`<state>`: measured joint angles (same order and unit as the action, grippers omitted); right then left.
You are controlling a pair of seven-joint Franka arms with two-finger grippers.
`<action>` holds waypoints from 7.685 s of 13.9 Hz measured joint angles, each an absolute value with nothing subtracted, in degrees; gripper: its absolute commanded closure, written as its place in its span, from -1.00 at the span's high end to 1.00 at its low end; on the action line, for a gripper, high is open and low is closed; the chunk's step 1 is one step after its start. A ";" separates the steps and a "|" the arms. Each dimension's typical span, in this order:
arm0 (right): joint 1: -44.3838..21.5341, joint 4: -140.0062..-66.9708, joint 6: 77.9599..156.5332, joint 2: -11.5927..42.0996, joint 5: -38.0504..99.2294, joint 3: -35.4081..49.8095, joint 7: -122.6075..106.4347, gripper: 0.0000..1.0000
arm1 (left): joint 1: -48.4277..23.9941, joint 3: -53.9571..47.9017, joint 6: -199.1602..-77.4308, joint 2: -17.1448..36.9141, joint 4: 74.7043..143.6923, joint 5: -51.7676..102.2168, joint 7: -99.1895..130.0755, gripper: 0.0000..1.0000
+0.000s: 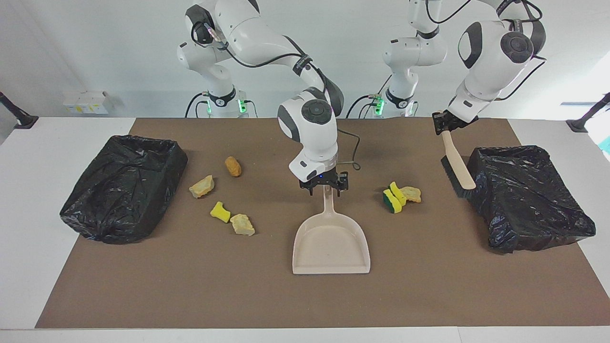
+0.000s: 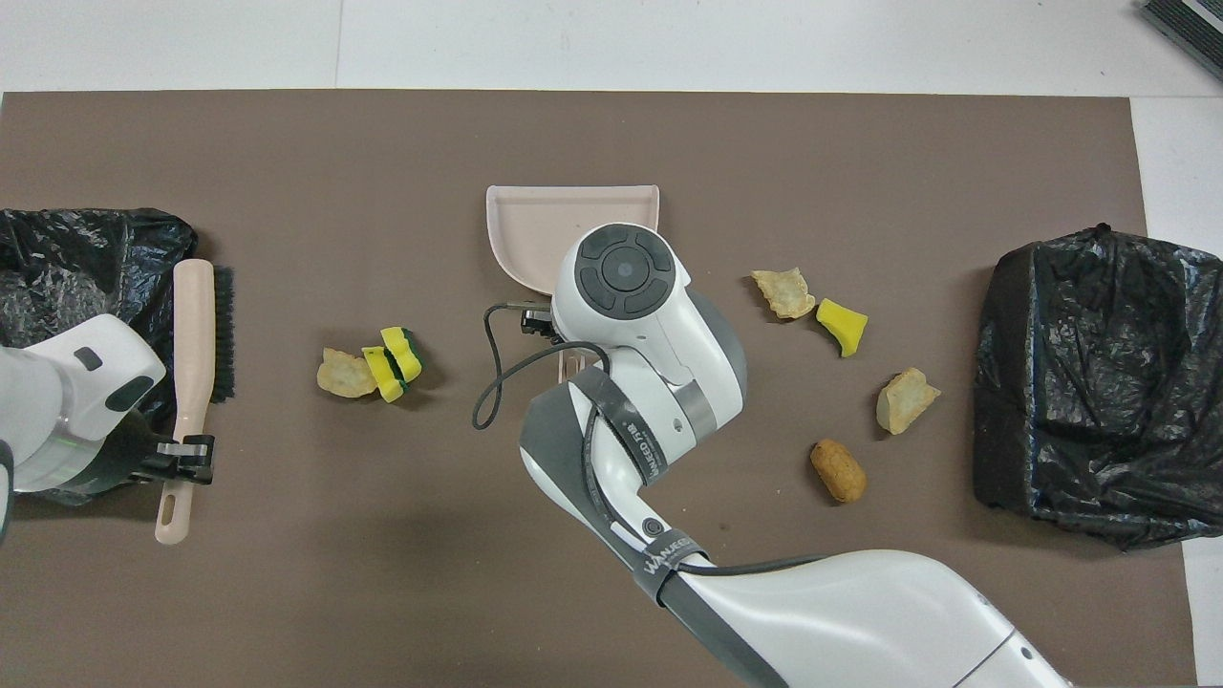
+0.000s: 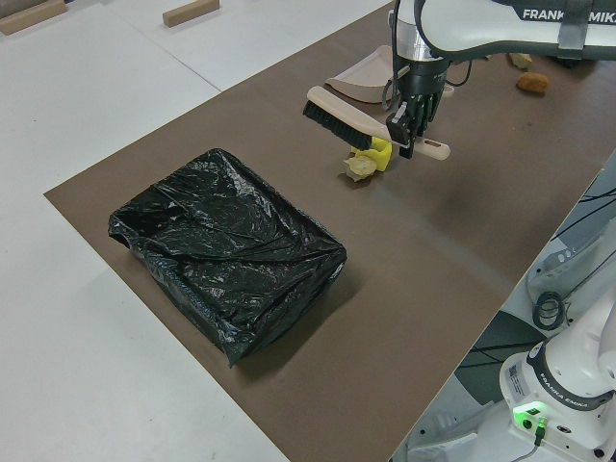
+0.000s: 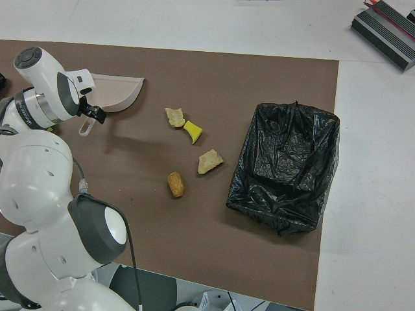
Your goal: Sweep and dump trash in bin
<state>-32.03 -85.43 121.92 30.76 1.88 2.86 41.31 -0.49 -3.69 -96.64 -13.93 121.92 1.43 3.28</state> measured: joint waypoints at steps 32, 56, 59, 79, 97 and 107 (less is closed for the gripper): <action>-24.06 -94.33 105.35 19.90 -3.64 2.60 -37.77 -1.00 | -5.85 -5.15 -106.20 -9.09 131.62 3.15 17.71 -1.00; -25.88 -107.15 121.45 16.34 -9.23 2.59 -56.03 -1.00 | -27.94 -4.33 -109.04 -3.19 120.14 14.58 30.30 -1.00; -25.89 -107.23 121.48 16.35 -9.23 2.61 -56.03 -1.00 | -21.21 -3.82 -104.70 -3.70 119.35 12.35 25.02 -1.00; -25.96 -107.55 121.52 16.35 -9.23 2.68 -56.03 -1.00 | -29.25 -5.46 -124.98 -0.56 132.19 16.88 14.81 -1.00; -17.43 -103.75 114.61 13.18 -4.79 2.46 -70.58 -1.00 | -29.03 -4.64 -98.57 -10.54 122.82 9.47 29.36 -1.00; -0.15 -96.51 104.80 10.28 -1.14 1.90 -81.44 -1.00 | -39.58 -5.90 -117.45 -9.99 135.22 11.61 41.79 -1.00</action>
